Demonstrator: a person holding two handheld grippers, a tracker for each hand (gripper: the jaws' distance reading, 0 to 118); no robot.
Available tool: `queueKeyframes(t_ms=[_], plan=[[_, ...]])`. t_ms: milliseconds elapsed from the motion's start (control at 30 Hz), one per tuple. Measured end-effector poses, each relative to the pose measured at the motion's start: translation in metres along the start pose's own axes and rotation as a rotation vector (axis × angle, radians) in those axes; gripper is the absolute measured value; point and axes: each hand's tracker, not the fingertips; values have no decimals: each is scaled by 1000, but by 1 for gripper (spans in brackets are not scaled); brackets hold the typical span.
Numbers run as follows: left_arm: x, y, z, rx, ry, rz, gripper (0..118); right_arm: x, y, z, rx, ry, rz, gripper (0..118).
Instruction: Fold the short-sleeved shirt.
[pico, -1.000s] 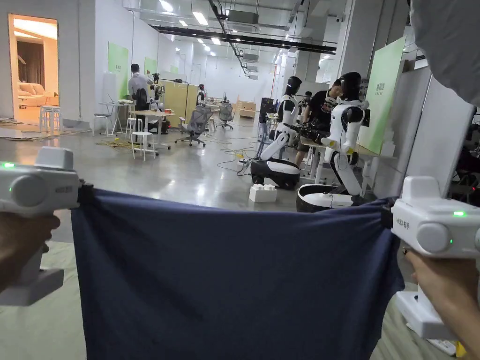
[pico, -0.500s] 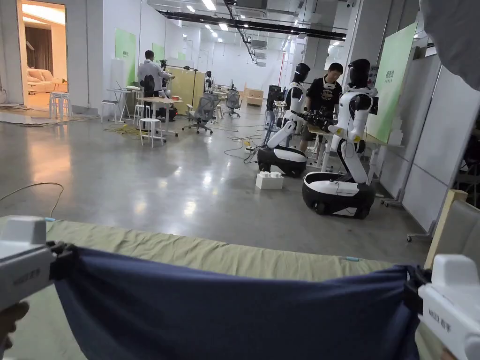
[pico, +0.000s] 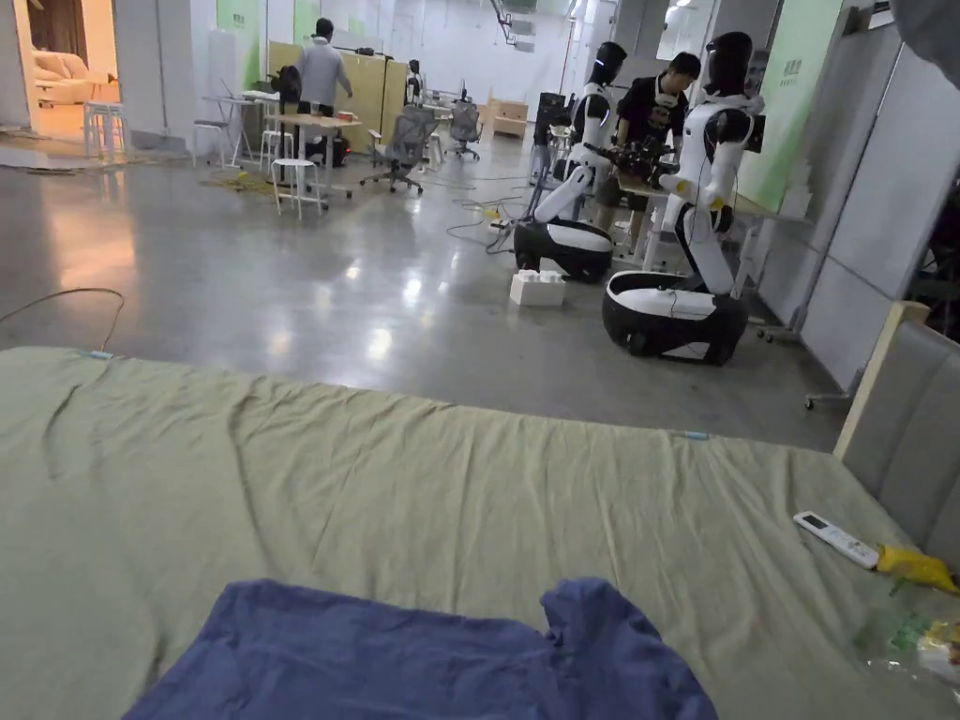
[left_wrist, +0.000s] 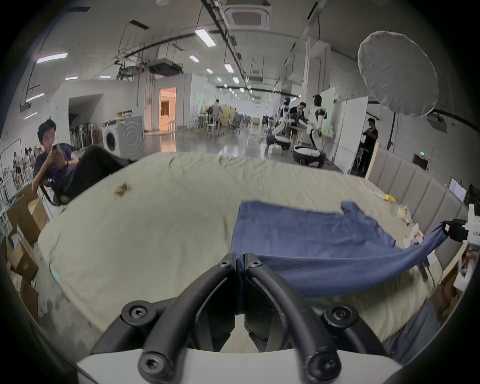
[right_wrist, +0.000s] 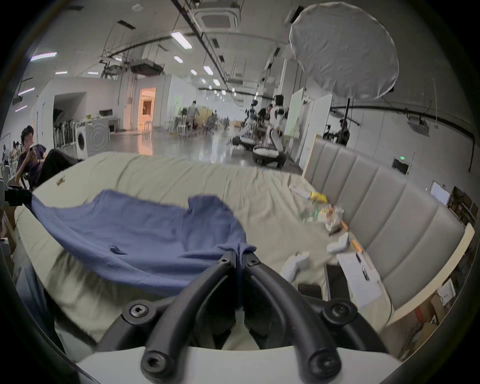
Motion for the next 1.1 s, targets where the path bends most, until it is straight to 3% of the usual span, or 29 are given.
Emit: queueKeyframes(t_ms=[233, 567, 667, 767, 800, 833, 967, 1100], plan=[[-12, -58, -14, -172, -9, -32, 5, -13, -68, -13, -213, 5, 86, 4], [-12, -94, -45, -329, 14, -92, 6, -27, -105, -42, -404, 22, 98, 6], [-14, -90, -42, -329, 17, -95, 18, -30, -99, -38, -425, 3, 109, 25], [-11, -78, -35, -281, 28, -83, 52, -29, -78, -24, -358, -19, 65, 66], [-9, -71, -32, -242, 16, -78, 59, -28, -68, -19, -318, -20, 48, 79], [-4, -63, -30, -207, 8, -78, 60, -29, -58, -16, -274, -15, 36, 84], [21, -21, -24, -76, -7, -91, 60, -33, -17, -11, -65, -3, -29, 88], [52, 15, -21, 115, -4, -103, 60, -50, 16, -19, 108, -55, -50, 88]])
